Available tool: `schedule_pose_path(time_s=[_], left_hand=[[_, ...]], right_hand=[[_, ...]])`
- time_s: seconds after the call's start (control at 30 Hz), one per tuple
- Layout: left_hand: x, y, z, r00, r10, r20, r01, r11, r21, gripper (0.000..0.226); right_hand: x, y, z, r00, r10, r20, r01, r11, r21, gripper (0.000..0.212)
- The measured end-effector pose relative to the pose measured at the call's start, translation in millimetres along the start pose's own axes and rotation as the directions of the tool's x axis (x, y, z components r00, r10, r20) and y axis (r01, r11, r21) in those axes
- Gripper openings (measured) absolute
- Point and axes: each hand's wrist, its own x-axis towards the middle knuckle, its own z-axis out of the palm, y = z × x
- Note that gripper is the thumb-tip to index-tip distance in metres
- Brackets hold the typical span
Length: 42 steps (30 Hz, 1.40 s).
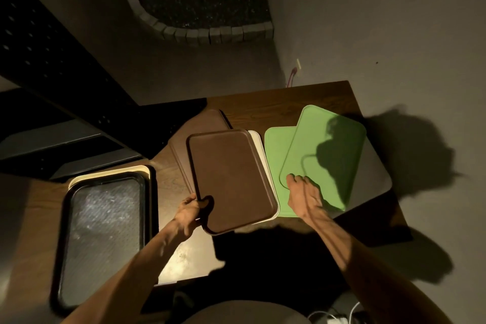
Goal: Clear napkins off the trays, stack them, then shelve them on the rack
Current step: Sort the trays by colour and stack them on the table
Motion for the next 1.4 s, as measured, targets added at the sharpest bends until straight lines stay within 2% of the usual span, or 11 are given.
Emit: schedule_pose_path(time_s=[0.27, 0.5, 0.73, 0.93, 1.0, 1.07, 1.13, 1.2, 1.27, 1.33, 1.4], left_hand=[[-9, 4, 1, 1.000, -0.029, 0.012, 0.029, 0.999, 0.036, 0.026], [-10, 4, 4, 0.999, -0.044, 0.014, 0.043, 0.999, 0.022, 0.016], [-11, 3, -1, 0.991, -0.081, 0.106, 0.083, 0.996, -0.015, 0.057], [-12, 5, -7, 0.996, -0.044, 0.077, 0.037, 0.995, 0.093, 0.067], [-10, 1, -7, 1.000, -0.026, -0.010, 0.027, 0.995, 0.099, 0.050], [-11, -2, -7, 0.998, -0.011, -0.064, 0.017, 0.995, 0.094, 0.036], [-11, -4, -7, 0.997, 0.023, -0.080, -0.012, 0.990, 0.137, 0.035], [-16, 0, -8, 0.995, 0.065, -0.077, -0.052, 0.984, 0.168, 0.028], [-25, 5, -10, 0.995, 0.081, -0.060, -0.071, 0.986, 0.152, 0.022], [-31, 8, -14, 0.995, 0.099, -0.013, -0.096, 0.986, 0.137, 0.033], [-36, 8, -18, 0.995, 0.100, 0.019, -0.102, 0.989, 0.111, 0.047]], right_hand=[[-5, -14, -1, 0.971, -0.168, -0.169, 0.184, 0.980, 0.080, 0.050], [-29, -64, -1, 0.861, -0.446, -0.244, 0.496, 0.843, 0.207, 0.067], [-56, -118, 12, 0.743, -0.638, -0.200, 0.669, 0.707, 0.231, 0.069], [-65, -128, 20, 0.685, -0.728, -0.010, 0.674, 0.629, 0.387, 0.052], [-64, -126, 20, 0.677, -0.728, 0.106, 0.622, 0.643, 0.446, 0.044], [-65, -121, 17, 0.698, -0.695, 0.173, 0.571, 0.686, 0.450, 0.050], [-64, -113, 16, 0.771, -0.629, 0.098, 0.537, 0.726, 0.430, 0.046], [-57, -102, 20, 0.897, -0.432, -0.088, 0.427, 0.802, 0.418, 0.040], [-45, -88, 20, 0.978, -0.120, -0.170, 0.189, 0.854, 0.485, 0.038], [-36, -80, 16, 0.979, 0.117, -0.167, -0.003, 0.826, 0.563, 0.044], [-29, -75, 11, 0.964, 0.213, -0.158, -0.082, 0.805, 0.587, 0.052]])
